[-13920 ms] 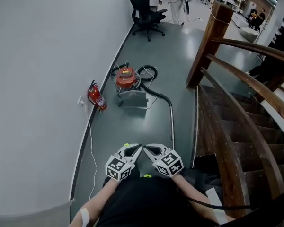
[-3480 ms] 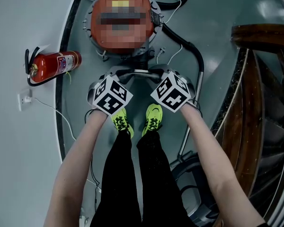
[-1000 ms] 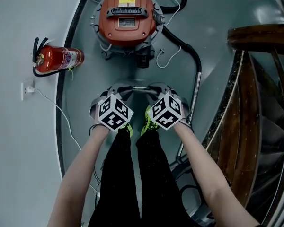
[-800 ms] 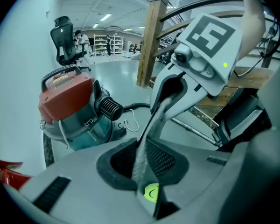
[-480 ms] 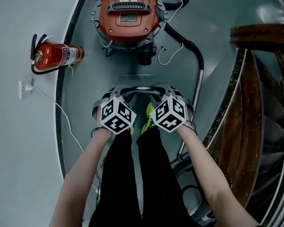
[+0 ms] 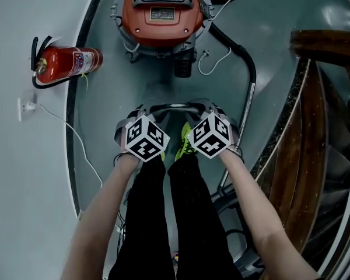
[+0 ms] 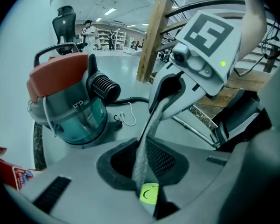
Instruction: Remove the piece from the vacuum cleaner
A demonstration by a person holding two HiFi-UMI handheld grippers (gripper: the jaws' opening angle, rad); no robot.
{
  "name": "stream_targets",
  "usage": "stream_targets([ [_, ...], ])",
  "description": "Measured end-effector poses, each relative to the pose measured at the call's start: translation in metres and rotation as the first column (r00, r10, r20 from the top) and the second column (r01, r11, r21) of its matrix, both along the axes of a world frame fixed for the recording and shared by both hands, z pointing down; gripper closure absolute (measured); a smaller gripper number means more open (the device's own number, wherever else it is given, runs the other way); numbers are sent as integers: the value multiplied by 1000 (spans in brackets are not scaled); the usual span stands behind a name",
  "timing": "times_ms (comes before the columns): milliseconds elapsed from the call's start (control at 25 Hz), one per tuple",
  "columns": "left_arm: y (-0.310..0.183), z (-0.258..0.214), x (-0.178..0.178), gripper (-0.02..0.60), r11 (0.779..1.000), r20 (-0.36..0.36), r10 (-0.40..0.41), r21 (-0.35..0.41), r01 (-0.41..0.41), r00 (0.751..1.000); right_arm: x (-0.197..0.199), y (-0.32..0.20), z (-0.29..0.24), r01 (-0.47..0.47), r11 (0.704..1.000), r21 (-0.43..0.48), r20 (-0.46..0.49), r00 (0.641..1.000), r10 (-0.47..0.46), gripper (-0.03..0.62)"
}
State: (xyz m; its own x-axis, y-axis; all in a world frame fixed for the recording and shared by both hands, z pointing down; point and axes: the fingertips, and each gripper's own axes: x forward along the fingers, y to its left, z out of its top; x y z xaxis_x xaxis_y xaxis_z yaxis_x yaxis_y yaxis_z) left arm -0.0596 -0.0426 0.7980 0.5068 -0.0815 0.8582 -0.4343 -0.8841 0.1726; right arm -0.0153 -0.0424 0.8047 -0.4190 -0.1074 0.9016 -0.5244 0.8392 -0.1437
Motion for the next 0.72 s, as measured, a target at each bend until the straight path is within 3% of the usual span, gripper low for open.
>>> stream_targets([
  [720, -17, 48, -3, 520, 997, 7, 14, -82, -14, 1000, -3, -17, 46, -34, 996, -77, 10, 999, 35, 520],
])
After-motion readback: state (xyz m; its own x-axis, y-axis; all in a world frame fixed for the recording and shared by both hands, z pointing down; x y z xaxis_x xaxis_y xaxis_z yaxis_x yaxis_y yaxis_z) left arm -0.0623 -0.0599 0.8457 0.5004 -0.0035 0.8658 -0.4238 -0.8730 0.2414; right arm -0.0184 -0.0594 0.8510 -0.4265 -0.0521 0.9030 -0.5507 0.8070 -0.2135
